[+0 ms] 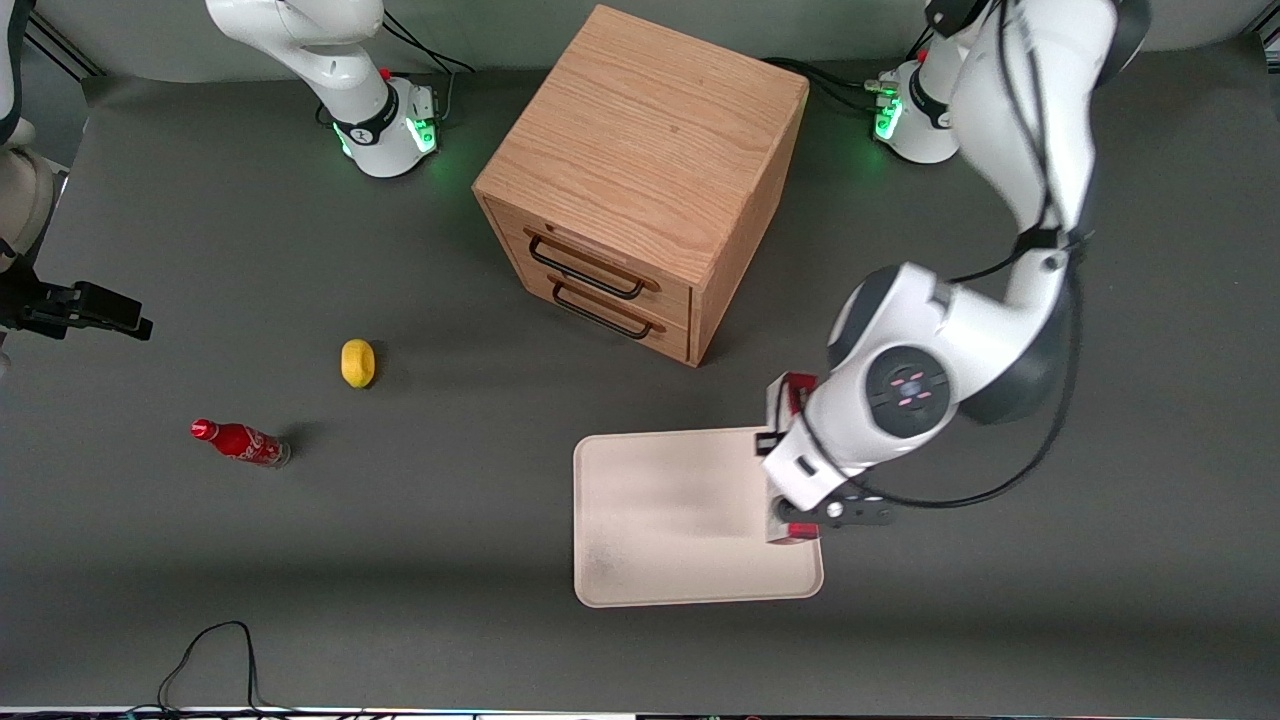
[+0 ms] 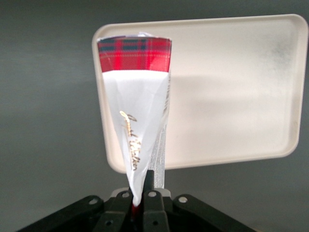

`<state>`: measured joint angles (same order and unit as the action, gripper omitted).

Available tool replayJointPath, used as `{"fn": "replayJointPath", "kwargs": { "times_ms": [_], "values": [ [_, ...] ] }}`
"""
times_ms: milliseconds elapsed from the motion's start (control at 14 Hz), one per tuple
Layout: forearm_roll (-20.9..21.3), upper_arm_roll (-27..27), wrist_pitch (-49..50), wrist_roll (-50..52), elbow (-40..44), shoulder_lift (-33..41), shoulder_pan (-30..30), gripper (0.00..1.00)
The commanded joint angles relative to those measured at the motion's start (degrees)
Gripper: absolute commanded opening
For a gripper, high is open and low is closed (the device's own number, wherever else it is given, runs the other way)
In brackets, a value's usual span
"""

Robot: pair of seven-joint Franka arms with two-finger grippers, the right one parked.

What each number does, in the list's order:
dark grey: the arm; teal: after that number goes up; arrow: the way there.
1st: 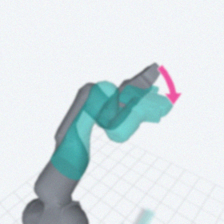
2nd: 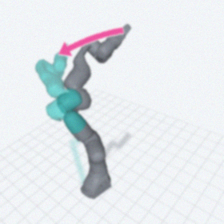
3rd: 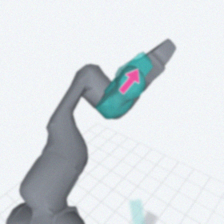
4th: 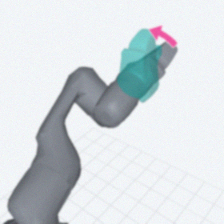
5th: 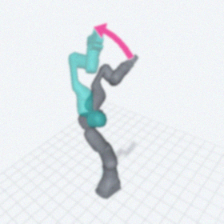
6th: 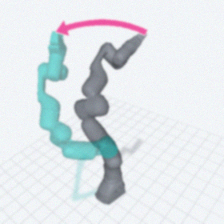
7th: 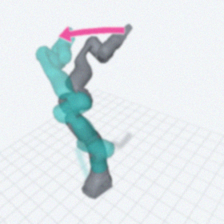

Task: Place red cookie box on tray
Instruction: 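Carry the box over the white tray and lower it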

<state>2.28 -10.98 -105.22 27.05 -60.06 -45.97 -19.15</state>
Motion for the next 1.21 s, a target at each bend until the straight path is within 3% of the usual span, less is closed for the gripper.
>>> {"fn": "replayJointPath", "kwargs": {
  "times_ms": [0, 286, 786, 857, 929, 1143],
  "values": [
    [0.97, 1.04, -3.13, 2.22, 3.46, -4.29, -0.19, 0.0],
    [2.46, 3.68, -10.69, 6.61, 1.01, -8.35, -0.98, 0.0],
    [2.46, 3.77, -10.8, 6.62, -0.23, -8.44, -0.71, 0.0],
    [2.46, 3.77, -10.8, 6.53, -0.41, -8.44, -0.71, 0.54],
    [2.55, 3.77, -10.8, 6.35, -0.5, -8.44, -0.63, 1.0],
    [2.55, 3.77, -9.92, 6.53, -0.59, -8.0, -0.54, 1.0]
  ]
}}
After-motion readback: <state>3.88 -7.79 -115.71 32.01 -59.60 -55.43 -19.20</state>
